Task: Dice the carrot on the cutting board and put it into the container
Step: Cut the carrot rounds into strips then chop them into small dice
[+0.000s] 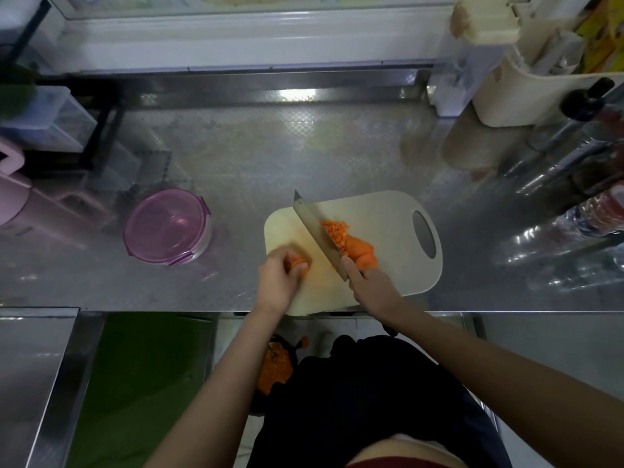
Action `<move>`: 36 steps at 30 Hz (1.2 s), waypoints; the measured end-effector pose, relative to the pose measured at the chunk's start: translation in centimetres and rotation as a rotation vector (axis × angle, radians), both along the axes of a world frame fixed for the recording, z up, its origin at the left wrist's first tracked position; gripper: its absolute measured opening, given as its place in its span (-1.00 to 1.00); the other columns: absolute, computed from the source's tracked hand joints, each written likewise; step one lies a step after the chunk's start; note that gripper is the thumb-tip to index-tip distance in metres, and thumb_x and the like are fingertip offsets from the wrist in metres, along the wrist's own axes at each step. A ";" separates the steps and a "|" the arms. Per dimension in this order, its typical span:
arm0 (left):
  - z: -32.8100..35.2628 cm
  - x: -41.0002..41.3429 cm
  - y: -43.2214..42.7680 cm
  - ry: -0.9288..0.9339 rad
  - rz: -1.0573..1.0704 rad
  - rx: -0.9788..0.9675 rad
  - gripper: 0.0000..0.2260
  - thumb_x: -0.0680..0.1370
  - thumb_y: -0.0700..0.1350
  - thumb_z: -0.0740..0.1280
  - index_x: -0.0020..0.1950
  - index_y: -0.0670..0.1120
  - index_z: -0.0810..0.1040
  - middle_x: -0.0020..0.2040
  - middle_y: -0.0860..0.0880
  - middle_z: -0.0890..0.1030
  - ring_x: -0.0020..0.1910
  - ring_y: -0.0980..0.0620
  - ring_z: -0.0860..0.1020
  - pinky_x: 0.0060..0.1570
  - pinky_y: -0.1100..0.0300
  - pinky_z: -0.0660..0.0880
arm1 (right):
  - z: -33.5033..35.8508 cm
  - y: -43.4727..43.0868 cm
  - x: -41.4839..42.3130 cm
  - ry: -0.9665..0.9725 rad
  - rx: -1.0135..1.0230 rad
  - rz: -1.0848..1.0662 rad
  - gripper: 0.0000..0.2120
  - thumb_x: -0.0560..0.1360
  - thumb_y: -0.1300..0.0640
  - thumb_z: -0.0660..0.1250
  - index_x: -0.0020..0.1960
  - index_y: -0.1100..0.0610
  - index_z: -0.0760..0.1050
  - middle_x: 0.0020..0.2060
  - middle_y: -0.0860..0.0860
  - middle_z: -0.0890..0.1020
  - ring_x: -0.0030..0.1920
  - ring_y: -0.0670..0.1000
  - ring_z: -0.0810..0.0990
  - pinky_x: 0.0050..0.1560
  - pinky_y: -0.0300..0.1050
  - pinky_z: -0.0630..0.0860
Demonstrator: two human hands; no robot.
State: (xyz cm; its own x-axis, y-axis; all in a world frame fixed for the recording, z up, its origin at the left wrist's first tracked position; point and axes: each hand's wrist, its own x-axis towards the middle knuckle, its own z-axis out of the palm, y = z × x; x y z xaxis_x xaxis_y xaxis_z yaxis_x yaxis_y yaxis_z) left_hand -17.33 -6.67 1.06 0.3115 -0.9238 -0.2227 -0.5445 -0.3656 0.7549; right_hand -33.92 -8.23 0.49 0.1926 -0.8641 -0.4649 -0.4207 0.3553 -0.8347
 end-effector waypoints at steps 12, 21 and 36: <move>-1.8 1.0 -0.6 -0.041 0.050 0.113 -0.71 0.54 -0.17 0.31 0.26 -0.18 0.45 0.25 -0.18 0.38 0.23 -0.11 0.42 0.29 0.19 0.25 | -0.2 0.7 1.2 0.145 0.029 0.127 -0.52 0.58 -0.19 0.04 -0.36 0.07 0.41 -0.40 0.00 0.48 -0.29 0.01 0.47 -0.17 -0.18 0.34; -2.7 -0.6 -0.5 0.089 0.184 0.136 -0.73 0.49 -0.21 0.37 0.15 -0.21 0.46 0.13 -0.17 0.52 0.11 -0.08 0.49 -0.03 0.34 0.29 | -0.3 0.7 3.1 0.141 -0.064 0.161 -0.64 0.60 -0.13 0.06 -0.31 -0.06 0.38 -0.44 -0.15 0.36 -0.17 0.00 0.43 -0.07 -0.19 0.30; -2.9 -0.9 -0.1 0.096 0.297 0.062 -0.82 0.57 -0.08 0.27 0.03 -0.19 0.53 -0.09 -0.03 0.55 -0.11 0.06 0.45 -0.17 0.31 0.27 | 0.5 0.2 2.2 0.142 -0.025 0.191 -0.50 0.60 -0.14 0.05 -0.32 0.17 0.42 -0.47 0.02 0.45 -0.34 0.01 0.48 -0.16 -0.08 0.38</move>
